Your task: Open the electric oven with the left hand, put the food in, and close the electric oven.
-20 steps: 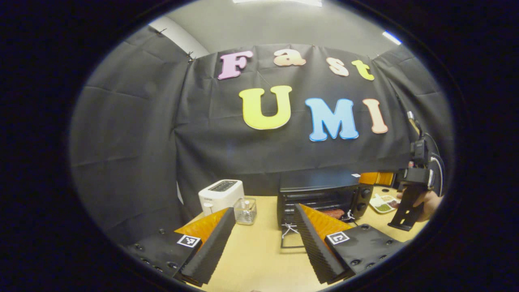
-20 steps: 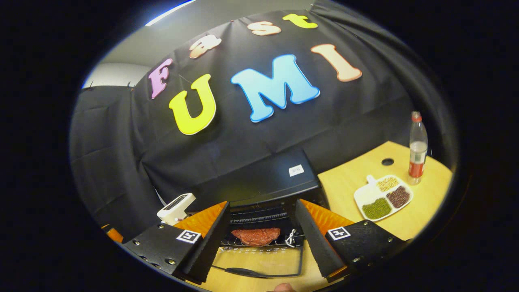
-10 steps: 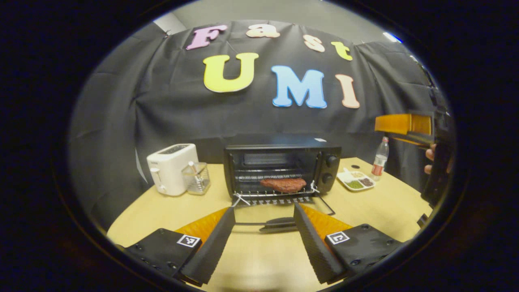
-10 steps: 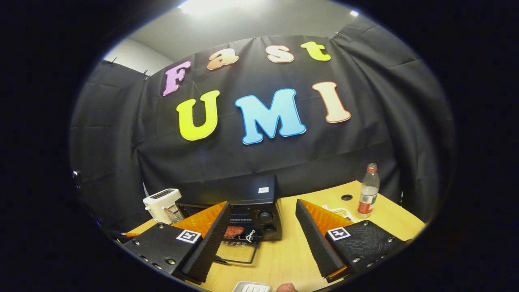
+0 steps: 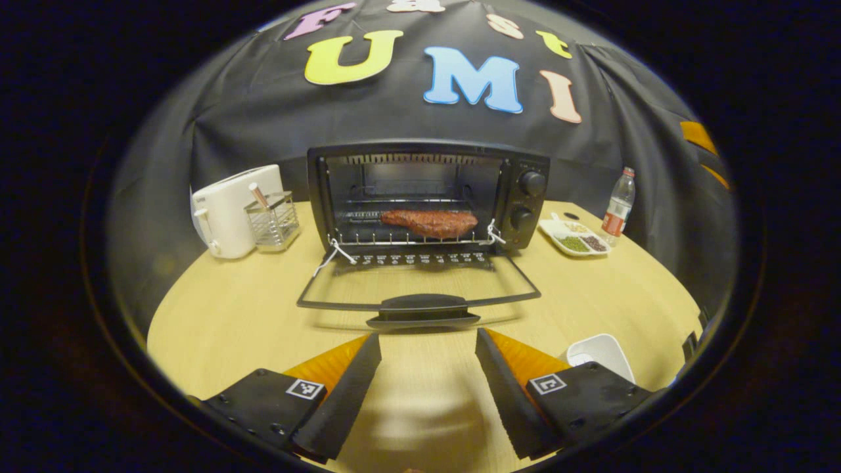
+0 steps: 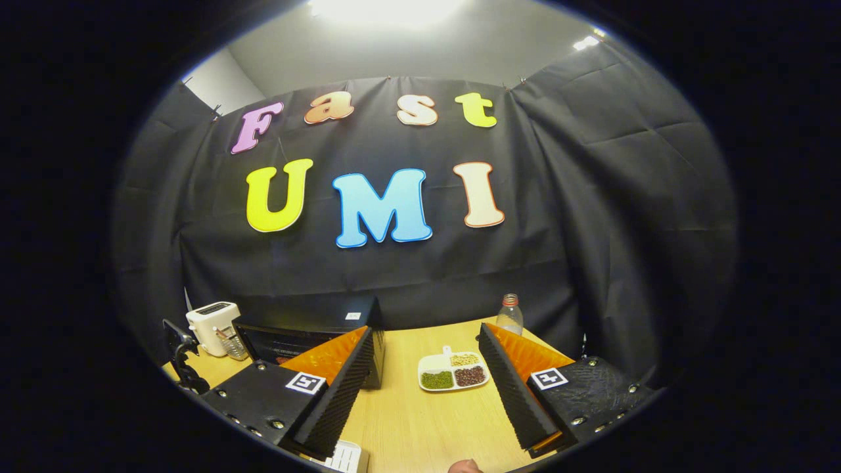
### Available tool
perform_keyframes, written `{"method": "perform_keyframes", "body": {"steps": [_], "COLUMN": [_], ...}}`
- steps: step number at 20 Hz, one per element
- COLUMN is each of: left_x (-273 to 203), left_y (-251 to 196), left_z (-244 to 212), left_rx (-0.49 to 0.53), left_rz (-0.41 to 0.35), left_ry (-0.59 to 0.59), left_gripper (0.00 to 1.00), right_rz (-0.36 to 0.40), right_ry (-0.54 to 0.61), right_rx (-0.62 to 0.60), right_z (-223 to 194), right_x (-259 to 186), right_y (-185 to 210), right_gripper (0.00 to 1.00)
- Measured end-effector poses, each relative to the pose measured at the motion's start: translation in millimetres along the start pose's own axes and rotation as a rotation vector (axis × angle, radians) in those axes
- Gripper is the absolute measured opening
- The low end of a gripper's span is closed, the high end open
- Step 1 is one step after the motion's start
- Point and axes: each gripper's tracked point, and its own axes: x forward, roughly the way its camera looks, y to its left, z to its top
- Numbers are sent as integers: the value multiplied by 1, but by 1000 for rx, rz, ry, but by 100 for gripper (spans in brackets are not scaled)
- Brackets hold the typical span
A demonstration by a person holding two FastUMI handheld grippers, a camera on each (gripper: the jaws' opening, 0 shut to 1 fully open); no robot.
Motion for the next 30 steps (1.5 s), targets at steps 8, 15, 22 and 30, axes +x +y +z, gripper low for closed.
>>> {"method": "perform_keyframes", "body": {"steps": [8,15,22,30], "left_x": [38,52,40,10], "left_y": [2,6,6,4], "left_z": [-25,-15,0,43], "left_rx": [24,28,39,61], "left_rz": [34,52,59,70], "left_ry": [97,57,19,-88], "left_gripper": [94,100,100,97], "right_rz": [-12,56,122,160], "right_ry": [42,64,58,72], "right_rx": [-66,-67,-82,-61], "right_z": [-6,-6,-4,-9], "right_x": [-32,-37,-38,-31], "right_y": [-2,20,34,44], "right_gripper": [98,98,98,98]}}
